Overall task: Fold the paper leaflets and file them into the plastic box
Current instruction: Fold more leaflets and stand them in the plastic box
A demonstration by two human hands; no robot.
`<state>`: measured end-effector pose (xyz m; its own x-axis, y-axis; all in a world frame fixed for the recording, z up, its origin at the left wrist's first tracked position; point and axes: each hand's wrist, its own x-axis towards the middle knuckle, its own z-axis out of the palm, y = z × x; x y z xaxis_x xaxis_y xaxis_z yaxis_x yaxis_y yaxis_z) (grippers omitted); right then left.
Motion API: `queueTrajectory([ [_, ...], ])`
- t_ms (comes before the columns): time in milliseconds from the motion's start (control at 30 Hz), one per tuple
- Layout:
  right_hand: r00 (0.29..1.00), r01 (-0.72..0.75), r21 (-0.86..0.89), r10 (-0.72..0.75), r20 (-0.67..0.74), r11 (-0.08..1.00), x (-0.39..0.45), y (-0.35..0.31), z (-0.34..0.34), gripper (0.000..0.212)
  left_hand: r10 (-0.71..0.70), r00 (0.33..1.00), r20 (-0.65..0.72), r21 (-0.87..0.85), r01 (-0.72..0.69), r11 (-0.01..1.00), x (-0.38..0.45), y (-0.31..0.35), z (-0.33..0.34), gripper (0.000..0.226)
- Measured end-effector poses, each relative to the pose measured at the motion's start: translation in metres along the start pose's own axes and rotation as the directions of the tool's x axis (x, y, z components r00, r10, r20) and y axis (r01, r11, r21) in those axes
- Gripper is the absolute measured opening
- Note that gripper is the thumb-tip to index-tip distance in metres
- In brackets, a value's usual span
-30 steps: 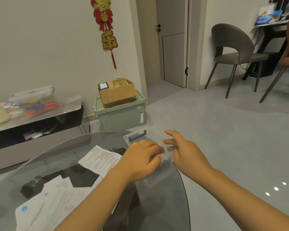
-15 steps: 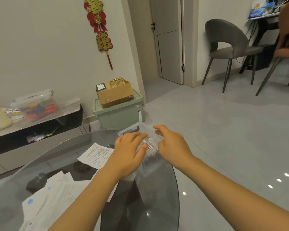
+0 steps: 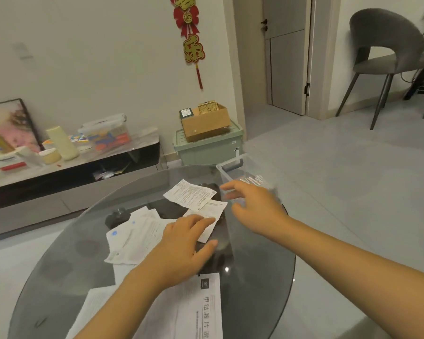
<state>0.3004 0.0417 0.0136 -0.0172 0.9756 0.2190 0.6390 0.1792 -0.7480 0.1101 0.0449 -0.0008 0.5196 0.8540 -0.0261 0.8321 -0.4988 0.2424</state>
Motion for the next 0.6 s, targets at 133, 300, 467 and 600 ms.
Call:
queueTrajectory([
  [133,0.971,0.078,-0.091,-0.055,0.234,0.993,-0.01,-0.007,0.02,0.044,-0.032,0.965,0.26,0.102,0.005,0.995,-0.02,-0.015,0.006,0.064],
  [300,0.884,0.141,-0.218,-0.023,0.468,0.966,-0.015,-0.013,0.04,0.034,-0.061,0.966,0.252,0.089,0.039,0.995,-0.032,-0.034,0.006,0.07],
  [467,0.798,0.196,-0.263,0.003,0.603,0.945,-0.012,-0.014,0.048,0.025,-0.094,0.971,0.22,-0.001,0.097,0.995,-0.034,-0.04,0.007,0.053],
  [600,0.717,0.183,-0.304,0.084,0.692,0.935,-0.01,-0.016,0.053,0.043,-0.131,0.954,0.271,-0.03,0.144,0.989,-0.03,-0.042,0.008,0.039],
])
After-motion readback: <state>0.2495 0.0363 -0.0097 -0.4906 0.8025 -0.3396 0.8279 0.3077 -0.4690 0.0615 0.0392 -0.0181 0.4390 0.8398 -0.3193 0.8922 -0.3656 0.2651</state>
